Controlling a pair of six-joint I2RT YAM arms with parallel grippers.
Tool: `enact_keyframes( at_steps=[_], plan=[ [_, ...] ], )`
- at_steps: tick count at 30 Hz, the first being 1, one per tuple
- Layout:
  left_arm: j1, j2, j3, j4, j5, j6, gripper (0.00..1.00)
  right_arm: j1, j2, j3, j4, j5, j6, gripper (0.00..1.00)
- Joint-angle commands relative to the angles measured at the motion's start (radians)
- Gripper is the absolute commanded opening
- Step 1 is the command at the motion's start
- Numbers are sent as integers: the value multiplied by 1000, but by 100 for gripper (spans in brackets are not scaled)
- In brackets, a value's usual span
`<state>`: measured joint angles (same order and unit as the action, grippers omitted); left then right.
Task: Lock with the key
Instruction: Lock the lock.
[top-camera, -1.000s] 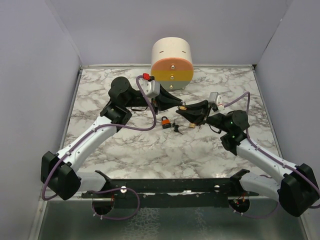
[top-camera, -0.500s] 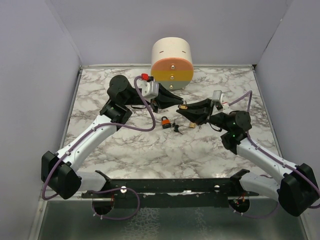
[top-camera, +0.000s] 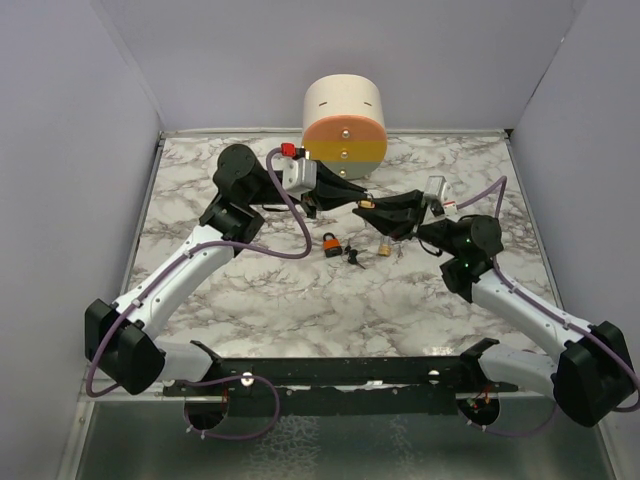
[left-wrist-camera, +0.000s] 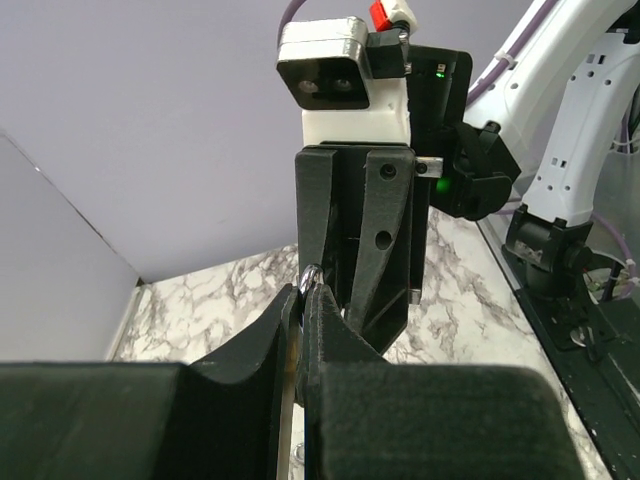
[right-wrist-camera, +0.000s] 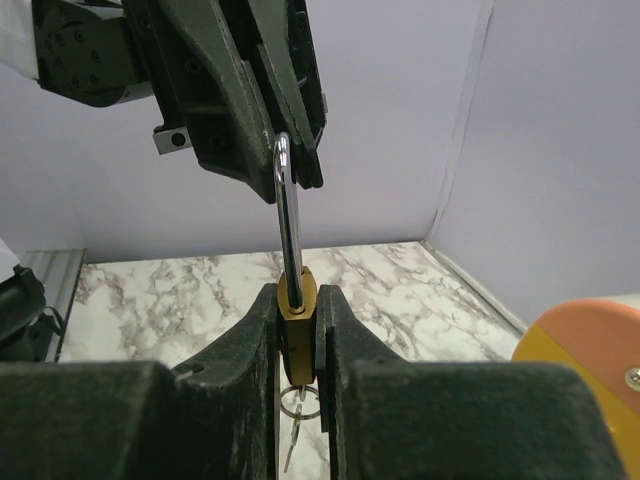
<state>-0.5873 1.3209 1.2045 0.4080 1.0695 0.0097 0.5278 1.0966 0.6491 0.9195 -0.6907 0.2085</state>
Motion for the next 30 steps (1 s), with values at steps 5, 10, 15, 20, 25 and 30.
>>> enact_keyframes(
  at_steps=[5, 10, 15, 20, 25, 30],
  plan=[
    [7, 84, -37, -271, 41, 13, 0, -5, -25, 173, 366, 182, -86, 1],
    [2, 95, -19, -343, 4, 63, 0, -5, -31, 183, 371, 190, -102, 1],
    [3, 119, -7, -362, -8, 73, 0, -5, -52, 187, 347, 191, -111, 1],
    [3, 93, -21, -288, -24, 39, 0, -5, -71, 128, 320, 189, -95, 1],
    [3, 66, -44, -238, -108, 13, 0, -5, -80, 58, 243, 193, -74, 1],
    [3, 30, -96, -94, -198, -56, 0, -5, -44, 53, 54, 167, -63, 7]
  ],
)
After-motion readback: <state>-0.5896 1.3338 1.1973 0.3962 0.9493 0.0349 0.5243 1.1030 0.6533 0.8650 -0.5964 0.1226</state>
